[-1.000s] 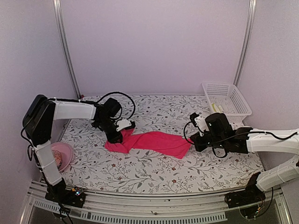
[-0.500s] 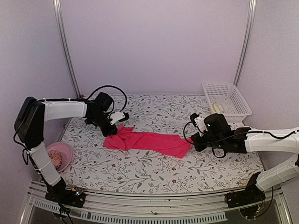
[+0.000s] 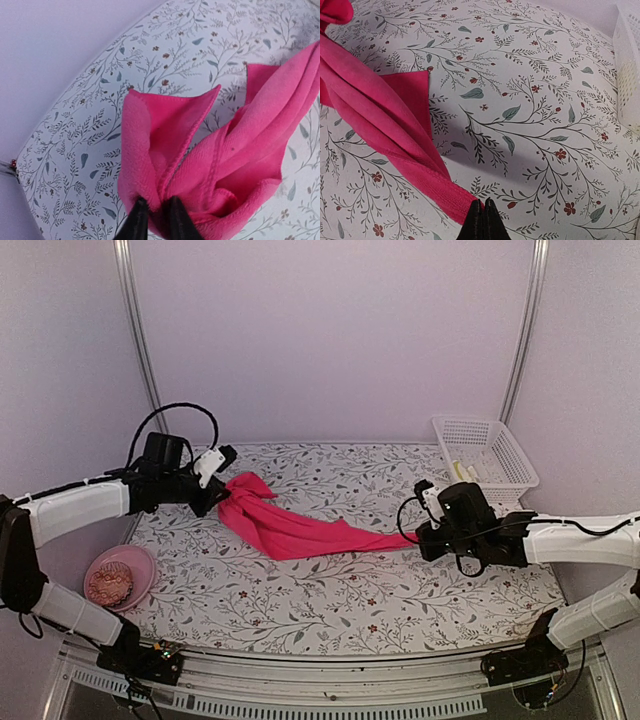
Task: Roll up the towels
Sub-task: Adjust the towel at the center of the board.
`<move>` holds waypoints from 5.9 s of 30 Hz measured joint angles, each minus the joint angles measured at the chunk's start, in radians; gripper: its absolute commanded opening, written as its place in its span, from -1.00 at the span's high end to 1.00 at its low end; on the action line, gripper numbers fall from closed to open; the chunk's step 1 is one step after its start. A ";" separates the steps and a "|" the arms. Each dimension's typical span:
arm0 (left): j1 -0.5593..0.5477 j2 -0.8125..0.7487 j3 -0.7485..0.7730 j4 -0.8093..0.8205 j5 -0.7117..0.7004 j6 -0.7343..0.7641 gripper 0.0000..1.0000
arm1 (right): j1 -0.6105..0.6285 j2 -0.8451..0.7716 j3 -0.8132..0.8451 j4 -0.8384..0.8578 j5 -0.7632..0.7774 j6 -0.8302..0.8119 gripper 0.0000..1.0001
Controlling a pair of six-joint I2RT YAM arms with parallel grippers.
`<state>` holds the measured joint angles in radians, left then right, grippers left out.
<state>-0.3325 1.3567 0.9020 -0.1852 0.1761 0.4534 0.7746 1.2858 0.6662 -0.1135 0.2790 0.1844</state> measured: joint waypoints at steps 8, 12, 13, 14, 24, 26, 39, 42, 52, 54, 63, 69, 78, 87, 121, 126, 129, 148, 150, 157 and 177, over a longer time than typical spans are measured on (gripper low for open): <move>0.037 -0.008 -0.115 -0.087 0.062 0.036 -0.15 | -0.001 -0.017 0.000 -0.003 0.000 0.000 0.96; 0.049 -0.017 -0.114 -0.118 0.129 0.109 -0.32 | -0.001 -0.017 0.000 -0.018 0.000 0.004 0.96; 0.046 -0.021 -0.112 -0.124 0.140 0.125 -0.34 | -0.001 -0.017 0.000 -0.021 0.001 0.006 0.96; 0.040 -0.022 -0.107 -0.128 0.146 0.142 -0.38 | -0.001 -0.017 0.000 -0.025 0.003 0.008 0.96; -0.119 0.205 0.091 -0.127 0.005 0.167 -0.31 | -0.001 -0.017 0.003 -0.048 0.015 0.018 0.96; -0.121 0.263 0.119 -0.133 -0.008 0.171 -0.28 | -0.001 -0.016 0.008 -0.050 0.014 0.018 0.96; -0.122 0.407 0.176 -0.184 -0.040 0.201 0.05 | -0.001 -0.016 0.011 -0.051 0.014 0.018 0.96; -0.122 0.415 0.176 -0.196 -0.055 0.211 0.21 | -0.001 -0.014 0.011 -0.051 0.010 0.018 0.96; -0.122 0.435 0.176 -0.165 -0.161 0.171 1.00 | -0.002 -0.014 0.011 -0.051 0.005 0.022 0.96; -0.112 0.426 0.176 -0.142 -0.171 0.143 1.00 | -0.002 -0.014 0.011 -0.052 0.017 0.026 0.96; 0.094 0.142 0.183 -0.045 -0.042 0.001 0.89 | -0.053 -0.025 0.011 -0.073 0.065 0.045 0.96; 0.129 0.016 0.058 -0.037 0.048 0.011 0.48 | -0.079 -0.075 0.011 -0.082 0.076 0.048 0.96; 0.131 -0.039 -0.159 -0.222 0.138 0.076 0.06 | -0.088 -0.125 0.004 -0.114 0.090 0.048 0.96; 0.122 -0.007 -0.062 -0.304 0.228 0.171 -0.18 | -0.090 -0.140 0.002 -0.125 0.092 0.046 0.96; -0.238 0.486 0.271 -0.501 0.129 0.731 -0.07 | -0.094 -0.099 0.002 -0.117 0.016 0.036 0.96; -0.254 0.492 0.271 -0.469 0.095 0.737 -0.01 | -0.094 -0.099 0.001 -0.110 0.006 0.036 0.96; -0.261 0.512 0.271 -0.457 0.064 0.741 0.21 | -0.094 -0.099 0.000 -0.107 0.002 0.036 0.96; -0.272 0.512 0.278 -0.432 -0.036 0.720 1.00 | -0.094 -0.093 -0.018 -0.087 0.000 0.035 0.96; -0.264 0.484 0.290 -0.434 -0.027 0.689 1.00 | -0.094 -0.093 -0.019 -0.087 0.001 0.035 0.96; -0.180 0.323 0.346 -0.393 0.050 0.565 1.00 | -0.097 -0.098 -0.025 -0.087 0.019 0.035 0.96; -0.318 0.057 -0.023 -0.333 0.192 0.396 0.18 | -0.226 -0.185 -0.038 -0.076 0.046 0.037 0.96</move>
<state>-0.6502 1.4139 0.8791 -0.5182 0.3676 0.8494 0.5484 1.1004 0.6281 -0.1894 0.3248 0.2214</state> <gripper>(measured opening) 0.358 0.025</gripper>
